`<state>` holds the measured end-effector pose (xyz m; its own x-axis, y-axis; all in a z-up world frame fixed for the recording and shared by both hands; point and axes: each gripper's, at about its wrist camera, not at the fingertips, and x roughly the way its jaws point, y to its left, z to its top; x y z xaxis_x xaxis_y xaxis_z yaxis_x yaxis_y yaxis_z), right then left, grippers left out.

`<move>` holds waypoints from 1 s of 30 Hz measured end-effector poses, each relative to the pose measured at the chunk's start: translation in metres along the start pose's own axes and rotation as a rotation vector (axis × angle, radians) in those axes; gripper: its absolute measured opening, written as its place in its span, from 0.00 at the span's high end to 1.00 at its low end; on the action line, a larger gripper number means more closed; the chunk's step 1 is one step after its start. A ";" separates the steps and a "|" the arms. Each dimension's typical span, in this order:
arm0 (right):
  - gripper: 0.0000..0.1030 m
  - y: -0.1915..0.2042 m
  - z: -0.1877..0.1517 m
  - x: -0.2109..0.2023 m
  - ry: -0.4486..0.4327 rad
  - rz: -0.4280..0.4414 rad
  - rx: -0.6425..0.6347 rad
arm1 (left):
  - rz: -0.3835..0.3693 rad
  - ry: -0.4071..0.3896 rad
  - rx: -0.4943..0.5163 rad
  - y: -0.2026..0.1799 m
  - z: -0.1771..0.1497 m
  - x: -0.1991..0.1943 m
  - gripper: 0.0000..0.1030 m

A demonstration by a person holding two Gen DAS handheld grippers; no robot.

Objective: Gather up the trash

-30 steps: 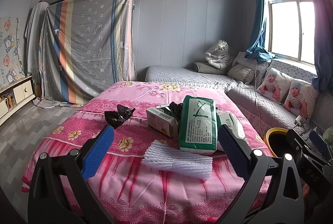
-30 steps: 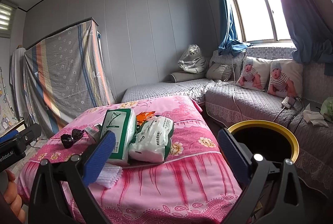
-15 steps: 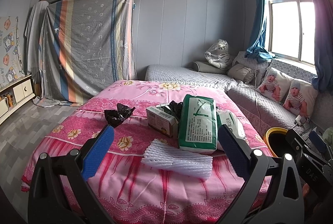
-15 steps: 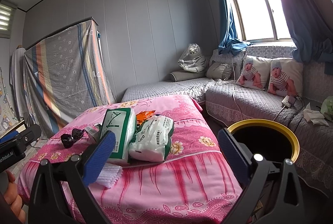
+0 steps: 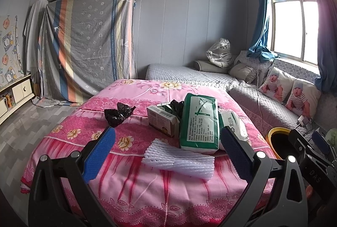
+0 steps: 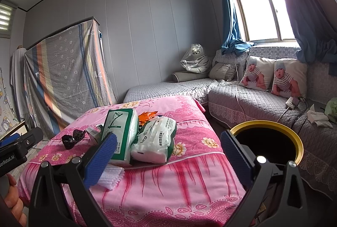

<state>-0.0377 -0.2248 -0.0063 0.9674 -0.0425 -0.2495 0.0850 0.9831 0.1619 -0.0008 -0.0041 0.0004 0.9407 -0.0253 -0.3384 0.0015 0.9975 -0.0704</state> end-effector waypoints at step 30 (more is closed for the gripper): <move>0.08 0.002 -0.007 0.004 0.008 0.001 0.001 | -0.013 0.019 0.005 -0.001 -0.006 0.003 0.07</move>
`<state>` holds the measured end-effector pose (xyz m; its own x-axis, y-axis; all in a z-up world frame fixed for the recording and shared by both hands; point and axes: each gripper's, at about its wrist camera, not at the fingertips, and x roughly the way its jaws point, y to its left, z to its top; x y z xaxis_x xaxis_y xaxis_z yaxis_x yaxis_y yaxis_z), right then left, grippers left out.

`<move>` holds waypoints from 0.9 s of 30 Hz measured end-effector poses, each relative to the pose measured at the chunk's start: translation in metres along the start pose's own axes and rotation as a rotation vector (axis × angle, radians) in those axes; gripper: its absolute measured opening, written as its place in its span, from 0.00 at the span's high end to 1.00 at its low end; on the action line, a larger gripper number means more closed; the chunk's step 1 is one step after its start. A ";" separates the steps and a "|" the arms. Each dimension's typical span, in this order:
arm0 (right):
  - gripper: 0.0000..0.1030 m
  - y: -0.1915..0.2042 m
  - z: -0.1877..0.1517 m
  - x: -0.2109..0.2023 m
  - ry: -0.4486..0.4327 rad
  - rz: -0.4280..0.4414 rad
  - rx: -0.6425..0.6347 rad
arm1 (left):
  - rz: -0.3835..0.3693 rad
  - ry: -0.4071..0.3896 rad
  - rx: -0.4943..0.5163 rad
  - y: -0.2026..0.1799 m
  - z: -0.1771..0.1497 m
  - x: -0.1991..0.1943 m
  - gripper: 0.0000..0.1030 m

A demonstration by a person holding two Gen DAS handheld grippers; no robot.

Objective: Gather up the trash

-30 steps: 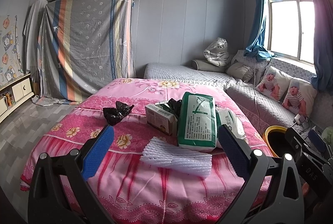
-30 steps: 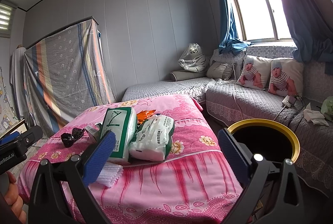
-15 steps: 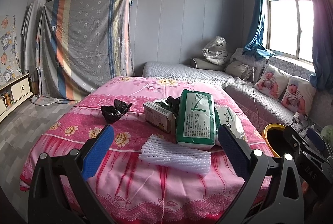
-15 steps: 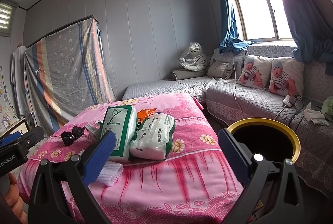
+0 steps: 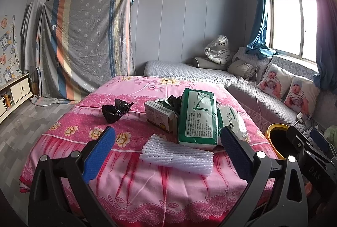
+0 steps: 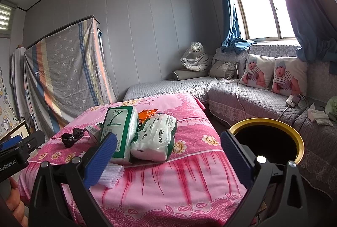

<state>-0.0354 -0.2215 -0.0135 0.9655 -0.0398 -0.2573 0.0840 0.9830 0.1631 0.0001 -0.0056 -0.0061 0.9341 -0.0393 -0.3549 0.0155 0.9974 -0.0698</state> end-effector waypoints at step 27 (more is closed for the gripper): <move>0.08 -0.001 0.048 0.083 0.244 0.375 0.023 | -0.377 -0.075 -0.057 0.027 -0.005 0.007 0.07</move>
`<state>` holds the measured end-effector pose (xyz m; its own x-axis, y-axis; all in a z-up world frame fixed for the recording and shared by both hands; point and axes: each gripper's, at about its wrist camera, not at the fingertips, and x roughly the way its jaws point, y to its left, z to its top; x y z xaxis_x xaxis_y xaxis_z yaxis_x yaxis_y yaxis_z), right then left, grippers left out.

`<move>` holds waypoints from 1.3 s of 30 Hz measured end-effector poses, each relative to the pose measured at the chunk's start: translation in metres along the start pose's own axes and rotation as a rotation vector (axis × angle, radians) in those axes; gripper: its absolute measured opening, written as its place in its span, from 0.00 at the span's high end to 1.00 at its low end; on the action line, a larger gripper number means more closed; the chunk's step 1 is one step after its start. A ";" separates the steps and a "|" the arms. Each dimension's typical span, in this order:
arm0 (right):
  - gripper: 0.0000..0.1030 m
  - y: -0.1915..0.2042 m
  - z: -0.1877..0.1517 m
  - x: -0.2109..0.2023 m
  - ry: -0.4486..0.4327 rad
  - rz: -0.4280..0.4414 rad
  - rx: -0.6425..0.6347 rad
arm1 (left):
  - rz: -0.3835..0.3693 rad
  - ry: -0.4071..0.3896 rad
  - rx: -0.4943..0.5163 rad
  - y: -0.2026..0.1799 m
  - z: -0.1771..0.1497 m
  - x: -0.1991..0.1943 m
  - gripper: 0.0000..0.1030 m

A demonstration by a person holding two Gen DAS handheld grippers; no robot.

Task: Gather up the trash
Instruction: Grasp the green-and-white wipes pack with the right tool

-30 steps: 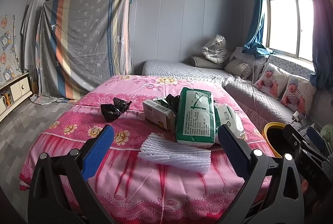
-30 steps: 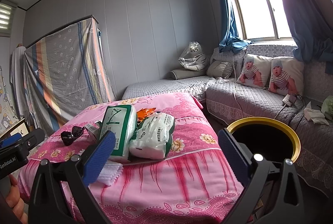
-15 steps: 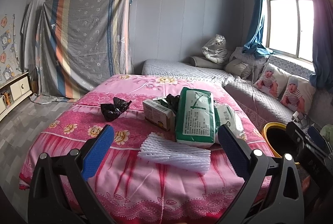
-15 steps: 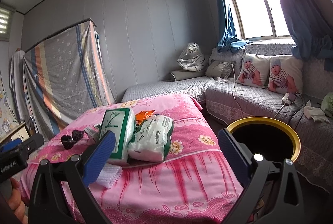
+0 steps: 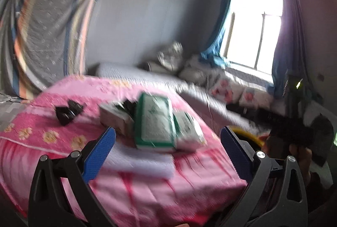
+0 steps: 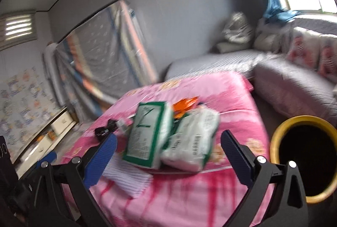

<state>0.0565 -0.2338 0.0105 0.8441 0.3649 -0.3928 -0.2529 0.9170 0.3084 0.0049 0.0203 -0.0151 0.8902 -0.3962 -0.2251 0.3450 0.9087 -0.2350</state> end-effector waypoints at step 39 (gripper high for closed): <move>0.37 0.048 0.038 0.240 0.440 -0.053 -0.081 | 0.374 0.134 -0.063 0.113 0.002 0.028 0.07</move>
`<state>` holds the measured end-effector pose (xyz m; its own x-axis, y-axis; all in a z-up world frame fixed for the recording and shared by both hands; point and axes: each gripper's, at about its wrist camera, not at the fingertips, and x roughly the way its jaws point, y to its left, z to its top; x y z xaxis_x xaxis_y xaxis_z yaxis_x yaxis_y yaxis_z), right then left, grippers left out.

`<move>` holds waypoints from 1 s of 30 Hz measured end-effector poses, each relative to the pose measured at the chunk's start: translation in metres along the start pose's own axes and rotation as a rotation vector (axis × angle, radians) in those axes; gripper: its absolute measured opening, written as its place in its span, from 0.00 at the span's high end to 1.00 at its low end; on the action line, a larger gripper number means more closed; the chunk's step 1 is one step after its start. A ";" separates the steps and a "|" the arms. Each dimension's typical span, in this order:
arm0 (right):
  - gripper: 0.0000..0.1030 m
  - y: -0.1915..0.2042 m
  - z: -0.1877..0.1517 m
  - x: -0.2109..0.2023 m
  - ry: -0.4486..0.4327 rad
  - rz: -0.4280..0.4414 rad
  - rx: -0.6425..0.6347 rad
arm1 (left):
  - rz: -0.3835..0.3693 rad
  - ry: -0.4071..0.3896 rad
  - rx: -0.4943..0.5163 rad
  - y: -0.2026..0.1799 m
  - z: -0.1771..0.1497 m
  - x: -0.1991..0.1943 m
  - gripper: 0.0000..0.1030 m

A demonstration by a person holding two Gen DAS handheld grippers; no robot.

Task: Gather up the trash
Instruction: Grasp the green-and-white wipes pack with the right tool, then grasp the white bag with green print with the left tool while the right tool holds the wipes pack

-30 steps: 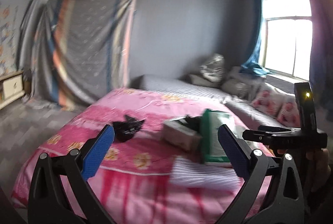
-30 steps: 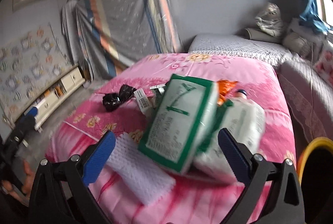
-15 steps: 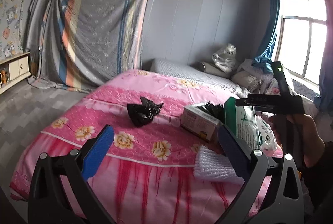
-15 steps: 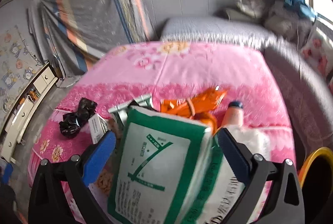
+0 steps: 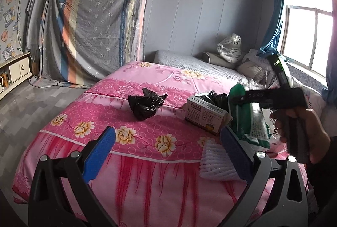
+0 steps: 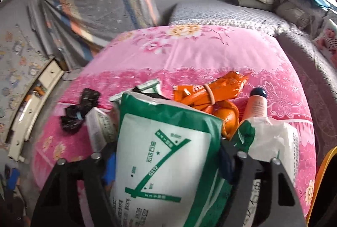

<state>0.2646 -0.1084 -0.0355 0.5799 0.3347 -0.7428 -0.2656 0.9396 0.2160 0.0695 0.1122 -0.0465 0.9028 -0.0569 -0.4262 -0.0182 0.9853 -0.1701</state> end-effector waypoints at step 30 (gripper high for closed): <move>0.40 -0.160 -0.146 -0.268 -0.449 0.284 0.297 | -0.403 0.376 0.376 -0.227 -0.010 0.102 0.07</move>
<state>0.0389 -0.3595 0.0364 0.8034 0.5118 -0.3044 -0.2684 0.7676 0.5820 0.1614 -0.1194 -0.0606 0.5956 -0.4174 -0.6864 0.5018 0.8605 -0.0879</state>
